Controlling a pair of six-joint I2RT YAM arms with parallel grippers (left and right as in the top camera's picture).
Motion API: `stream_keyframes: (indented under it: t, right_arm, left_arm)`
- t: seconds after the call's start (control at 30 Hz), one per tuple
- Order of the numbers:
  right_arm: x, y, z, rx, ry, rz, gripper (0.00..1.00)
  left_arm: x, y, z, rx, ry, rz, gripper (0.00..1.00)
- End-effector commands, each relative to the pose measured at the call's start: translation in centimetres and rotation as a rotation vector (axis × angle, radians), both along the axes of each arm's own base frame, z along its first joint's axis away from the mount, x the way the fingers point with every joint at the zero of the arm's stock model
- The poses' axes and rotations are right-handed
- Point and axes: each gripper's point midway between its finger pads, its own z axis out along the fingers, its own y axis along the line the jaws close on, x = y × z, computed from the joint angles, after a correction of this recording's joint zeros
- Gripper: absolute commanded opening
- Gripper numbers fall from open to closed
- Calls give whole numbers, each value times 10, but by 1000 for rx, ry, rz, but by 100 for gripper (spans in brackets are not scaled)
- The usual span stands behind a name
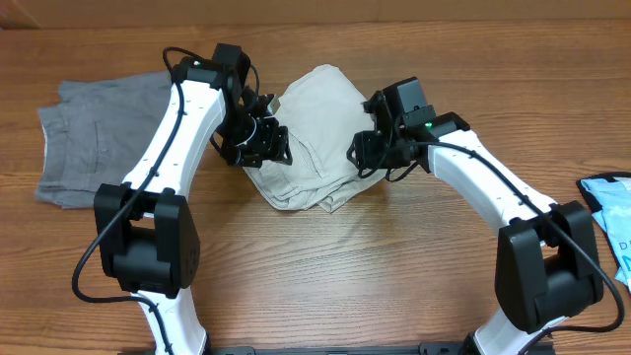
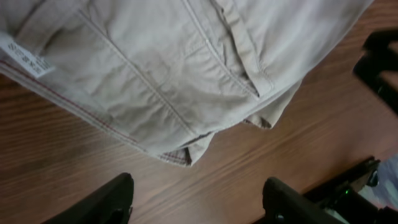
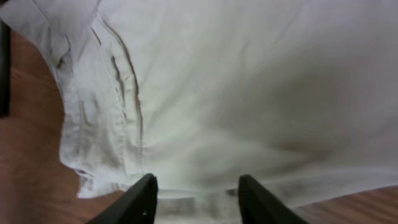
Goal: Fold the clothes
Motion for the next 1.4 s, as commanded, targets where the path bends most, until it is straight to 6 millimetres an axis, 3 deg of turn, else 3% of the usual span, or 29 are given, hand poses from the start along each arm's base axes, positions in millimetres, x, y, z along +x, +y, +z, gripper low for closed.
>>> stream_keyframes:
  t: [0.0, 0.07, 0.23, 0.37, 0.5, 0.67, 0.73, 0.8, 0.93, 1.13, 1.27, 1.37]
  right_arm:
    - [25, -32, 4, -49, -53, -108, 47]
    - [38, -49, 7, -39, -78, -157, 47]
    - [72, -99, 10, 13, -112, -354, 29]
    - [84, -117, 1, 40, -114, -404, 24]
    - [86, -112, -23, 72, -66, -386, 24]
    - [75, -97, -58, 92, 32, -349, 22]
    - [65, -86, -66, 120, 88, -322, 22]
    - [41, -66, -66, 193, 199, -272, 15]
    - [-14, -31, -62, 280, 446, -204, 7]
    - [-74, 9, -61, 160, 603, -110, 7]
    - [-75, 0, -58, -49, 495, -150, 7]
    - [-62, -13, -37, -110, 371, -183, 12]
  left_arm:
    - [-5, 1, -4, -1, 7, -47, 61]
    - [-8, -4, -7, -1, 13, -60, 54]
    - [-17, -34, -35, 1, -24, -145, 26]
    - [-24, -52, -62, 14, -46, -163, 22]
    - [-40, -57, -85, 30, -19, -155, 22]
    - [-54, -45, -109, 88, 4, -148, 22]
    - [-52, -33, -113, 142, -1, -134, 21]
    - [-46, -20, -116, 189, -15, -112, 20]
    - [-19, 4, -115, 206, -72, -28, 24]
    - [33, 42, -89, 113, -146, 153, 28]
    - [42, 52, -57, -12, -133, 171, 34]
    - [40, 59, -34, -55, -126, 148, 39]
